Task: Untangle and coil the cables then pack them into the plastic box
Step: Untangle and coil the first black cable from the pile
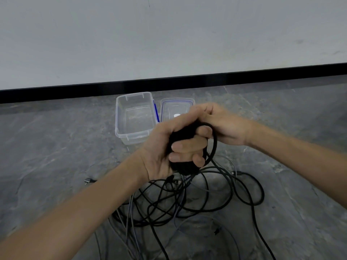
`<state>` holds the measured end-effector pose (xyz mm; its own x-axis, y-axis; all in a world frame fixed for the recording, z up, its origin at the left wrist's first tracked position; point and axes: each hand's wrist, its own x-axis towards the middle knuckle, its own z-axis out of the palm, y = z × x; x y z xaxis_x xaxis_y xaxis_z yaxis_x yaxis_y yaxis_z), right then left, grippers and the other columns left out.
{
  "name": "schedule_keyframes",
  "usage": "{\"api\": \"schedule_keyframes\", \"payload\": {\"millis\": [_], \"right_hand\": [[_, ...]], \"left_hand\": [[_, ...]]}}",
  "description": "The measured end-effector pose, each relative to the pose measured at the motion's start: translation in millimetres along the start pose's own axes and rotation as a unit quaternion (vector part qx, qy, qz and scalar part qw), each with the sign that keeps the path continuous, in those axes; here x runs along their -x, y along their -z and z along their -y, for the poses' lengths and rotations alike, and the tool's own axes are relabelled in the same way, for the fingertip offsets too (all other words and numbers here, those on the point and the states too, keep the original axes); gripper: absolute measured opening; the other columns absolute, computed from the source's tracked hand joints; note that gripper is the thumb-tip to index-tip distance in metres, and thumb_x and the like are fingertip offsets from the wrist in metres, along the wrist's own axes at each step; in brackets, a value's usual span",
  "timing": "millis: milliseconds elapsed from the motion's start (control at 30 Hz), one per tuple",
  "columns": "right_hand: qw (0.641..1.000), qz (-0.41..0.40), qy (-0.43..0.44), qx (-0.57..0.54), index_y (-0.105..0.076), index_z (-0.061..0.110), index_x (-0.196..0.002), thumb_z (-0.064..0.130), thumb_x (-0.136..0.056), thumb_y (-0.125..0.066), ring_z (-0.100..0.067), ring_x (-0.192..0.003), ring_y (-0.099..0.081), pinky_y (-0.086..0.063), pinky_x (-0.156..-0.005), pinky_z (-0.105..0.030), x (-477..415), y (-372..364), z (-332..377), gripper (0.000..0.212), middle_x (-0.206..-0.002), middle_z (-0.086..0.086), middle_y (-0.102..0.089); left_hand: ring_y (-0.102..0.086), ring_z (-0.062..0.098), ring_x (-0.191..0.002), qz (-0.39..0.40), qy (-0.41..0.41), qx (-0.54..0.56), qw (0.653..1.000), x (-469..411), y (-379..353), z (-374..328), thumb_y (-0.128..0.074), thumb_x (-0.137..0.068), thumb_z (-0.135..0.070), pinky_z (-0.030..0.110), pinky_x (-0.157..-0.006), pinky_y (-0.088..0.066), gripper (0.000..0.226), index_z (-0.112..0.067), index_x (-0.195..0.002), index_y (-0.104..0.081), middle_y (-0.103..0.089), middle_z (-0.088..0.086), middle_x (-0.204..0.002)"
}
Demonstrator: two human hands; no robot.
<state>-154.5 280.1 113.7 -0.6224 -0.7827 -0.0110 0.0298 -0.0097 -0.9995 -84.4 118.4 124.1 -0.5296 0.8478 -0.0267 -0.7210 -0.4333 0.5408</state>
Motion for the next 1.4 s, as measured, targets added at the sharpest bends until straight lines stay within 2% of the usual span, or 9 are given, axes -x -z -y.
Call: {"api": "schedule_keyframes", "payload": {"millis": [167,267,367,500,700,900,1067,1200,1400], "right_hand": [[0.988,-0.047,-0.051,-0.135,-0.073,0.017,-0.089,0.043,-0.089,-0.054,-0.015,-0.081,-0.066,-0.056,-0.073,-0.027,-0.5,-1.9,-18.0,0.032,-0.089,-0.005,-0.069],[0.98,-0.061,-0.071,-0.177,-0.065,0.01,-0.109,0.03,-0.081,-0.073,-0.028,-0.093,-0.051,-0.049,-0.075,-0.03,1.4,-2.4,-29.0,0.035,-0.106,-0.02,-0.054],[0.982,-0.043,-0.089,-0.164,-0.056,0.006,-0.101,0.028,-0.088,-0.061,-0.022,-0.077,-0.049,-0.033,-0.066,-0.035,8.0,-11.9,-46.4,0.026,-0.085,-0.012,-0.056],[0.989,-0.018,-0.136,-0.056,-0.054,0.009,-0.09,0.038,-0.102,-0.035,-0.018,-0.054,-0.045,-0.035,-0.057,-0.027,21.1,-43.9,-68.4,0.037,-0.06,-0.005,-0.051],[0.968,-0.027,-0.162,0.191,-0.056,0.015,-0.089,0.03,-0.105,-0.034,-0.003,-0.052,-0.037,-0.033,-0.053,-0.019,41.2,-75.6,-70.9,0.031,-0.058,0.008,-0.039],[0.941,-0.033,-0.117,0.316,-0.059,0.003,-0.096,0.027,-0.103,-0.039,-0.004,-0.056,-0.043,-0.039,-0.057,-0.025,34.8,-82.0,-38.7,0.032,-0.064,0.007,-0.05],[0.975,-0.003,-0.196,0.107,-0.05,-0.008,-0.104,0.022,-0.103,-0.043,-0.01,-0.039,-0.042,-0.039,-0.045,-0.027,39.9,-92.2,-27.1,0.031,-0.054,0.002,-0.045],[0.968,-0.032,-0.234,0.082,-0.057,-0.004,-0.102,0.025,-0.104,-0.04,-0.011,-0.038,-0.038,-0.035,-0.041,-0.024,41.3,-85.5,-13.1,0.034,-0.051,0.003,-0.041],[0.922,-0.059,-0.122,0.361,-0.072,0.014,-0.078,0.03,-0.096,-0.055,-0.005,-0.038,-0.034,-0.028,-0.044,-0.013,38.6,-54.8,36.1,0.029,-0.047,0.004,-0.042]], "left_hand": [[-0.033,0.016,-0.039,0.014,-0.011,0.065,0.998,-2.2,4.1,-3.5,-0.047,-0.099,-0.033,0.026,-0.069,-0.047,0.036,-0.004,-0.078,-0.054,-0.037,0.001,-0.05],[-0.032,0.017,-0.039,0.002,-0.041,0.079,0.996,-1.0,7.9,-5.9,-0.046,-0.098,-0.03,0.026,-0.07,-0.047,0.037,-0.005,-0.072,-0.053,-0.037,0.003,-0.047],[-0.032,0.018,-0.036,-0.023,-0.09,0.098,0.991,0.7,10.8,-11.9,-0.047,-0.097,-0.024,0.028,-0.069,-0.049,0.035,-0.007,-0.066,-0.05,-0.044,0.008,-0.043],[-0.036,0.01,-0.032,-0.152,-0.211,0.04,0.965,0.4,7.9,-22.6,-0.049,-0.092,-0.027,0.02,-0.061,-0.05,0.035,-0.017,-0.059,-0.043,-0.038,-0.004,-0.04],[-0.033,0.008,-0.039,-0.337,-0.303,-0.175,0.874,0.8,19.6,-31.6,-0.041,-0.101,-0.038,0.019,-0.063,-0.05,0.039,-0.018,-0.067,-0.038,-0.035,-0.008,-0.046],[-0.046,0.011,-0.045,-0.402,-0.282,-0.381,0.784,6.3,47.5,-21.4,-0.05,-0.095,-0.037,0.033,-0.079,-0.052,0.036,-0.013,-0.069,-0.046,-0.049,-0.006,-0.049],[-0.05,0.015,-0.047,-0.415,-0.269,-0.528,0.69,5.1,53.7,-16.6,-0.058,-0.095,-0.028,0.021,-0.056,-0.045,0.032,-0.006,-0.072,-0.055,-0.053,0.003,-0.05],[-0.05,0.012,-0.045,-0.397,-0.211,-0.572,0.686,9.0,59.0,-12.3,-0.061,-0.091,-0.032,0.021,-0.053,-0.045,0.031,-0.01,-0.072,-0.055,-0.054,-0.001,-0.05],[-0.055,0.013,-0.052,-0.312,-0.103,-0.639,0.696,13.6,49.2,-9.3,-0.043,-0.086,-0.058,0.016,-0.056,-0.042,0.066,0.004,-0.071,-0.059,-0.059,0.005,-0.058]]}}
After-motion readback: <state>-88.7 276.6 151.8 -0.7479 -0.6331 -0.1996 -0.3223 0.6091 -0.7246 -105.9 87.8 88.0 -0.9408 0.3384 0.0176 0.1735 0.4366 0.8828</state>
